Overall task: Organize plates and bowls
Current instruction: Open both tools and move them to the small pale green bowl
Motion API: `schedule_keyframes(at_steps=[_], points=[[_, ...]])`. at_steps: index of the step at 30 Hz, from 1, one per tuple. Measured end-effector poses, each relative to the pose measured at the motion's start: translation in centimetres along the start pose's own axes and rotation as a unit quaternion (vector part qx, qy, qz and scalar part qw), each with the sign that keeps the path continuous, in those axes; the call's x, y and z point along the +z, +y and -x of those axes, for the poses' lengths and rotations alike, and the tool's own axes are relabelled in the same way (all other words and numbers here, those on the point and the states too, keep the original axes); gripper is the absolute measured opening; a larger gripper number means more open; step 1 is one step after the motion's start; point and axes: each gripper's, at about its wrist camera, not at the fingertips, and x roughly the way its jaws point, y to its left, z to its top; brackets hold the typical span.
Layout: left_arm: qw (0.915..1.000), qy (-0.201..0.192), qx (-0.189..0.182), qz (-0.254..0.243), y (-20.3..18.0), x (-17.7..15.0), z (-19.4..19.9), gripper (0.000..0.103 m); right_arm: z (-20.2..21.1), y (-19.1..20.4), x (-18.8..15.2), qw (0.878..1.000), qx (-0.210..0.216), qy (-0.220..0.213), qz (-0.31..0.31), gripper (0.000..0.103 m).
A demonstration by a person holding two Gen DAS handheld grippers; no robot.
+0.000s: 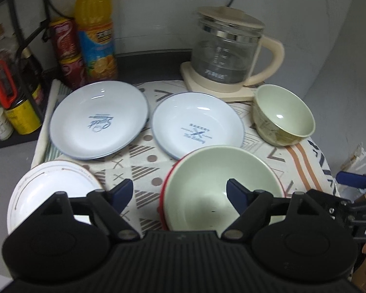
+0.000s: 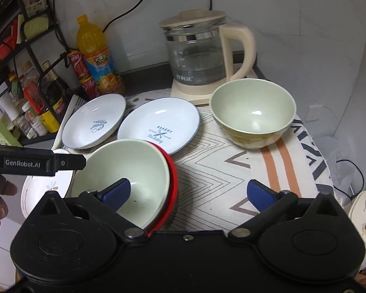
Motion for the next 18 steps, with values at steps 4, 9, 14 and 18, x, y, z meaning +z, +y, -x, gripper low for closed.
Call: schedule_keyframes(at_steps=[4,9,14,18], points=[[0.9999,0.000,-0.010,-0.007,-1.1,0.4,-0.3,0.082,0.5,-0.9,0.0,1.000,-0.012,-0.010,-0.018,0.103],[0.9995,-0.001,-0.022,-0.023,-2.7,1.0,-0.9,0.082,0.9,-2.2,-0.1,0.999,-0.029,-0.019,-0.029,0.103],[0.9983,-0.003,-0.039,-0.042,-4.2,1.6,-1.6,0.082,1.1,-3.5,-0.3,0.998,-0.037,-0.020,-0.048,0.103],[0.9975,0.001,-0.051,-0.048,-5.2,2.4,-2.4,0.082,1.6,-4.3,-0.3,0.997,-0.046,-0.031,-0.055,0.103]])
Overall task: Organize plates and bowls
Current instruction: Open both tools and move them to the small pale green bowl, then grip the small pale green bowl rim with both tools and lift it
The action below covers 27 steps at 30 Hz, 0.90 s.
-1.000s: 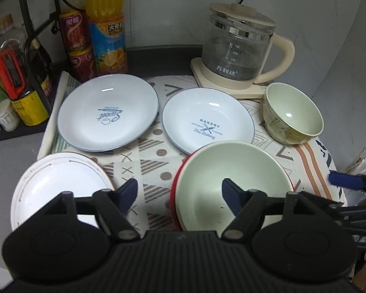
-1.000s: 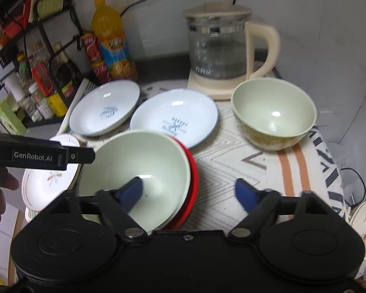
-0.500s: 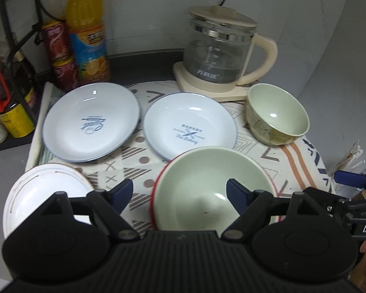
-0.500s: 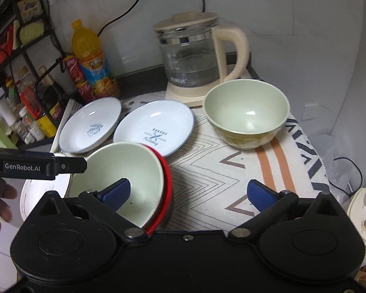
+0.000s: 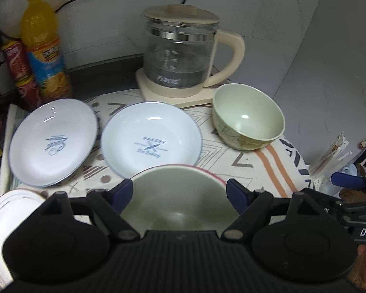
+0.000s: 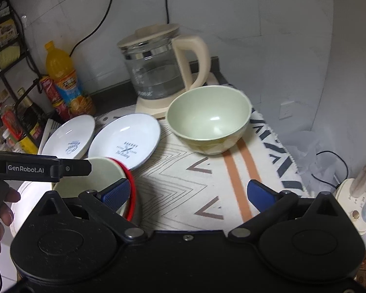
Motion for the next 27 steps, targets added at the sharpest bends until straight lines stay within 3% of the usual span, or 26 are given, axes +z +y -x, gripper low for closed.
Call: schedule_keyframes(at_steps=[19,27], points=[[0.9976,-0.024,-0.043,-0.049,-3.6,5.1,-5.4,0.082,-3.1,-4.0,2.8,0.996,-0.034,-0.038,-0.066,0.102],[0.9969,-0.017,-0.065,-0.041,-4.7,6.7,-9.1,0.078,-5.7,-5.3,3.8,0.993,-0.049,-0.028,-0.107,0.094]])
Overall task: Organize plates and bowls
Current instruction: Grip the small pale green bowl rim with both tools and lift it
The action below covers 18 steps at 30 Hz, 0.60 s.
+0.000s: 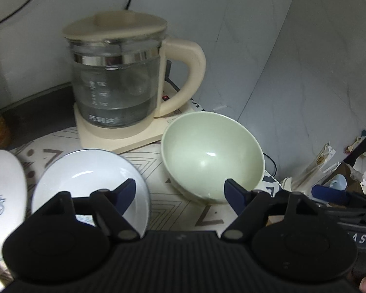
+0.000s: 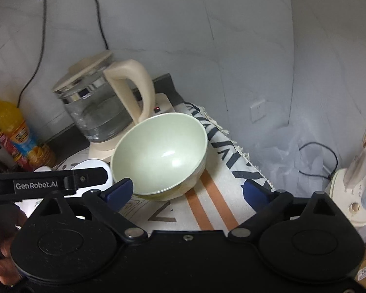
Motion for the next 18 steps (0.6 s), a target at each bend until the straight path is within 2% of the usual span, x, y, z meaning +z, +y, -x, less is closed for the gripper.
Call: schedule_keyframes(at_steps=[3,7,10,15,18], points=[[0.9999,0.006,-0.008,0.005,0.1,0.1,-1.2,0.074,-1.2,-0.1,0.0,1.000,-0.004,0.012,-0.006,0.089],[0.9996,0.019,-0.019,0.008,0.2,0.5,-2.5,0.066,-2.4,-0.1,0.1,1.000,-0.006,0.016,-0.014,0.088],[0.9997,0.022,-0.008,-0.001,0.1,0.8,-3.4,0.062,-3.3,-0.1,0.2,0.999,-0.004,0.023,-0.029,0.081],[0.9986,0.042,-0.021,0.023,1.1,1.3,-5.2,0.050,-5.1,-0.3,0.0,0.998,-0.008,0.041,-0.054,0.062],[0.9971,0.064,-0.022,0.036,1.6,1.3,-6.6,0.040,-6.0,-0.5,-0.1,0.996,-0.002,0.047,-0.073,0.054]])
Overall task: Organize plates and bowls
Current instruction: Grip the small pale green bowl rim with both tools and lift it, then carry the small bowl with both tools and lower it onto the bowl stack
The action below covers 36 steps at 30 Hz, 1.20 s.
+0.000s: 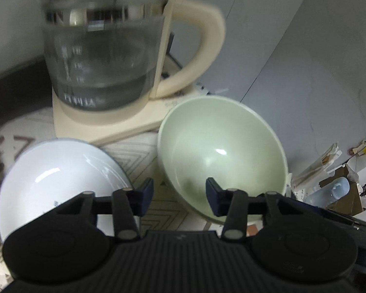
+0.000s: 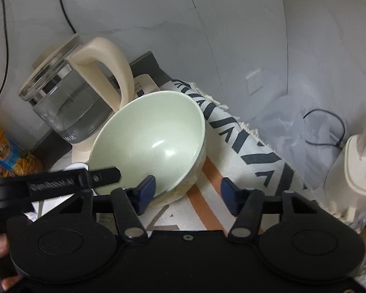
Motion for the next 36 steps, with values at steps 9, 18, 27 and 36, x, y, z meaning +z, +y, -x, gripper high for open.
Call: schedule_keyframes(at_steps=[9,18,27,36], points=[[0.9995,0.011,-0.025,0.015,0.8,0.3,-1.6,0.024,-1.7,0.7,0.7,1.000,-0.011,0.017,-0.005,0.032],[0.9995,0.002,-0.030,0.014,0.9,0.0,-1.3,0.023,-0.7,1.2,0.6,1.000,-0.019,0.005,0.011,0.030],[0.9991,-0.034,-0.020,0.017,0.5,-1.1,2.6,0.023,2.4,2.4,0.2,0.999,0.001,-0.028,0.040,0.030],[0.9961,-0.070,-0.034,0.042,0.3,-3.1,7.0,0.023,6.4,3.6,-0.6,0.995,0.009,-0.060,0.083,0.030]])
